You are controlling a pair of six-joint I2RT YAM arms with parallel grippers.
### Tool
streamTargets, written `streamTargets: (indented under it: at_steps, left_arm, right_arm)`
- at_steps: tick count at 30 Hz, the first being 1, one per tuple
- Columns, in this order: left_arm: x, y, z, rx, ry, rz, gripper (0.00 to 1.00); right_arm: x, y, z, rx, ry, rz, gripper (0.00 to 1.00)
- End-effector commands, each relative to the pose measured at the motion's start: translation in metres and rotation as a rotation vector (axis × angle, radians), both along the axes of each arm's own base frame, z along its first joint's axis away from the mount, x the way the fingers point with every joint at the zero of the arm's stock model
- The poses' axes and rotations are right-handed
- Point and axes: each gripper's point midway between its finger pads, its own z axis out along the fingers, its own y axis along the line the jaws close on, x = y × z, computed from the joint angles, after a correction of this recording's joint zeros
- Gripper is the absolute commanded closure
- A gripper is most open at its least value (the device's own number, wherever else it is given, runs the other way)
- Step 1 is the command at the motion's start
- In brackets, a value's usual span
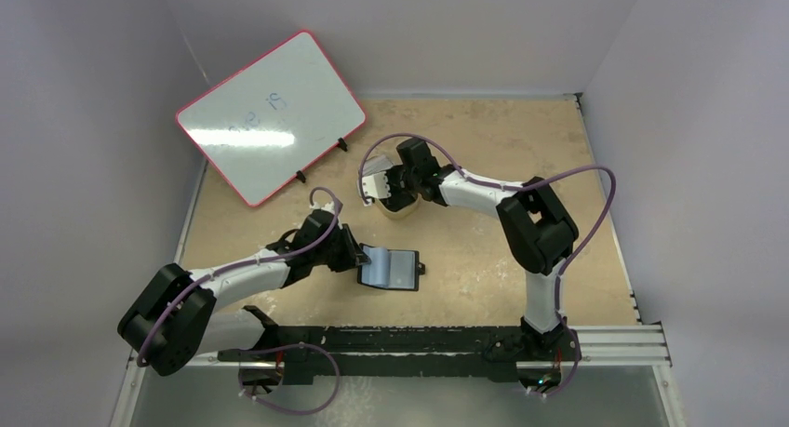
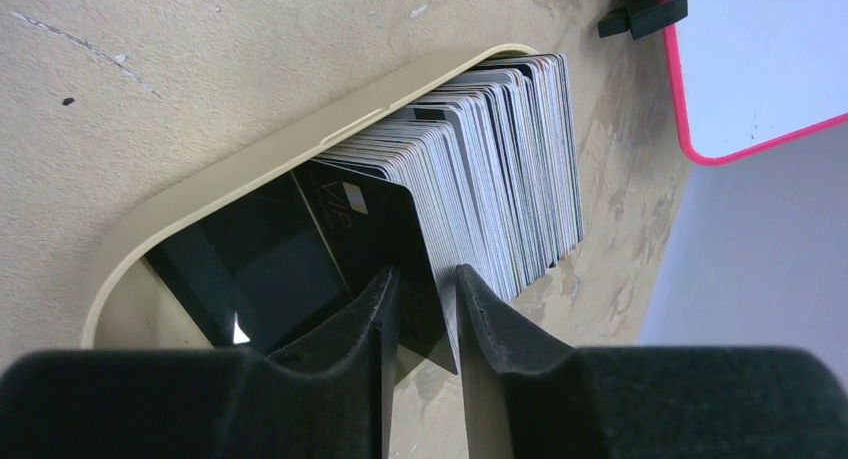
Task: Put the credit cards into the card holder
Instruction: Pick up the credit card from the storage box.
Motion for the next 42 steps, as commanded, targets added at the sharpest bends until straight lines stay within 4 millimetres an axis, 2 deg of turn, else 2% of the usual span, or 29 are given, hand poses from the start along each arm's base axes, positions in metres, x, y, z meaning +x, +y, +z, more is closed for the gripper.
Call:
streamTargets:
  at_steps: [1, 6, 11, 16, 20, 26, 30, 34, 37, 38, 40, 41, 42]
  left_arm:
    - [0.005, -0.005, 0.005, -0.036, -0.023, 0.001, 0.85]
    - [0.004, -0.007, 0.006, -0.044, -0.023, -0.006, 0.85]
    - [0.005, -0.008, 0.008, -0.046, -0.025, -0.009, 0.84]
    - [0.006, -0.007, 0.006, -0.034, -0.025, -0.006, 0.84]
    - [0.006, -0.001, 0.003, 0.011, -0.019, -0.002, 0.82]
    - [0.01, 0.005, 0.016, 0.032, -0.06, 0.01, 0.75]
    - [0.011, 0.004, 0.02, 0.029, -0.072, 0.01, 0.72]
    - [0.01, 0.005, 0.017, 0.033, -0.066, 0.011, 0.71]
    - [0.009, 0.008, 0.015, 0.042, -0.064, 0.017, 0.72]
    - [0.009, 0.01, 0.013, 0.049, -0.063, 0.022, 0.75]
    - [0.008, 0.013, 0.011, 0.058, -0.065, 0.031, 0.82]
    - [0.007, 0.017, 0.006, 0.067, -0.062, 0.05, 0.89]
    - [0.007, 0.017, 0.005, 0.065, -0.061, 0.054, 0.9]
  right_arm:
    - [0.015, 0.009, 0.044, 0.054, -0.095, 0.002, 0.74]
    - [0.015, 0.005, 0.041, 0.027, -0.086, -0.006, 0.89]
    - [0.015, 0.002, 0.051, 0.029, -0.098, -0.018, 0.9]
    - [0.01, -0.002, 0.06, 0.026, -0.094, -0.018, 1.0]
    - [0.004, -0.009, 0.065, 0.018, -0.076, -0.036, 1.0]
    - [-0.009, -0.013, 0.079, 0.083, -0.058, -0.066, 1.0]
    - [-0.015, -0.009, 0.103, 0.218, 0.002, -0.145, 1.0]
    - [-0.012, -0.006, 0.136, 0.426, 0.125, -0.349, 1.0]
    - [-0.026, 0.0, 0.149, 0.536, 0.264, -0.411, 1.0]
    - [-0.034, 0.002, 0.153, 0.576, 0.304, -0.412, 1.0]
    - [-0.053, 0.007, 0.163, 0.686, 0.396, -0.412, 1.0]
    - [-0.076, 0.004, 0.181, 0.856, 0.485, -0.426, 1.0]
    - [-0.083, 0.002, 0.185, 0.906, 0.533, -0.454, 1.0]
